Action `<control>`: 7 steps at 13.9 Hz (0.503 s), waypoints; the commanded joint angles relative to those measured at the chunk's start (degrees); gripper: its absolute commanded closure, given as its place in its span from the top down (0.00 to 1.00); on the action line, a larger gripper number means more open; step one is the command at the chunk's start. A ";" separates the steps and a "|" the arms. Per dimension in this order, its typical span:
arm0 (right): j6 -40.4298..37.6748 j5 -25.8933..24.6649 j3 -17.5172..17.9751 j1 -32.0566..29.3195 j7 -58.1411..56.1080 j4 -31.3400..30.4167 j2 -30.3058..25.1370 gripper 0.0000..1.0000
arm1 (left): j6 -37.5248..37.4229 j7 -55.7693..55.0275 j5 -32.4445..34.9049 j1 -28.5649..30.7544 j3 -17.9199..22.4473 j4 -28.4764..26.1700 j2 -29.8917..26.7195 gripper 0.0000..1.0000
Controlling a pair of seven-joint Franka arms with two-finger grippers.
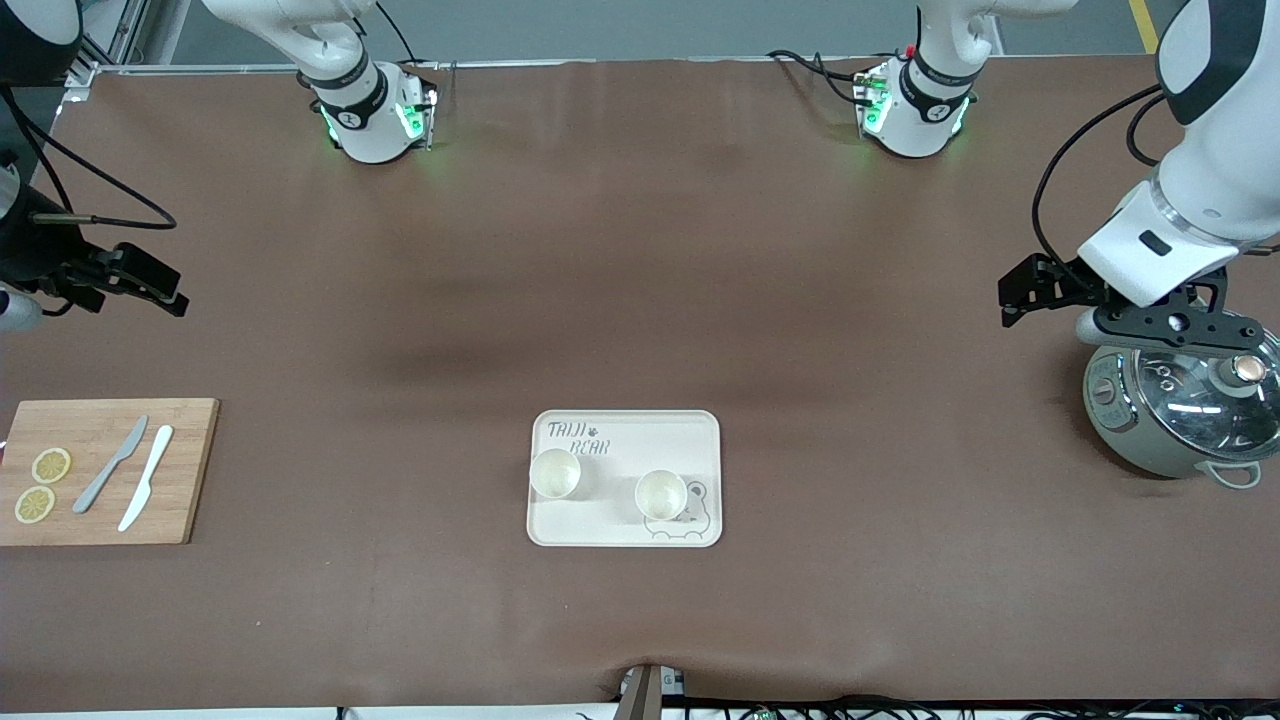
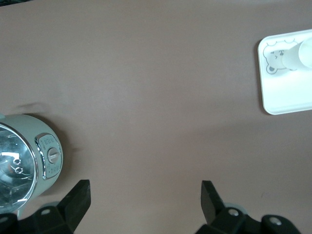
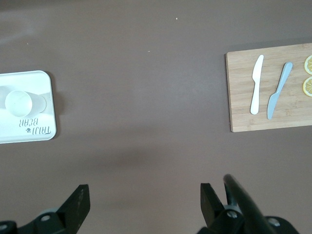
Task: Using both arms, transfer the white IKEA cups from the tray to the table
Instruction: 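Reach the left gripper toward the white cups on the tray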
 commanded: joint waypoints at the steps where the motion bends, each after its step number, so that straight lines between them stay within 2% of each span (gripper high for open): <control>1: 0.39 -0.79 -0.13 0.23 0.44 -1.61 -1.55 1.00 | -1.42 1.20 -0.52 0.20 -1.46 0.71 -0.23 1.00; 4: 0.22 -0.79 -0.13 0.23 0.44 -1.61 -1.55 1.00 | -0.90 1.64 -1.75 -0.15 -2.52 0.53 0.38 1.00; 7: 0.04 -0.79 -0.13 0.23 0.44 -1.52 -1.55 1.00 | 2.61 -6.83 1.83 -3.48 -5.77 0.97 5.38 1.00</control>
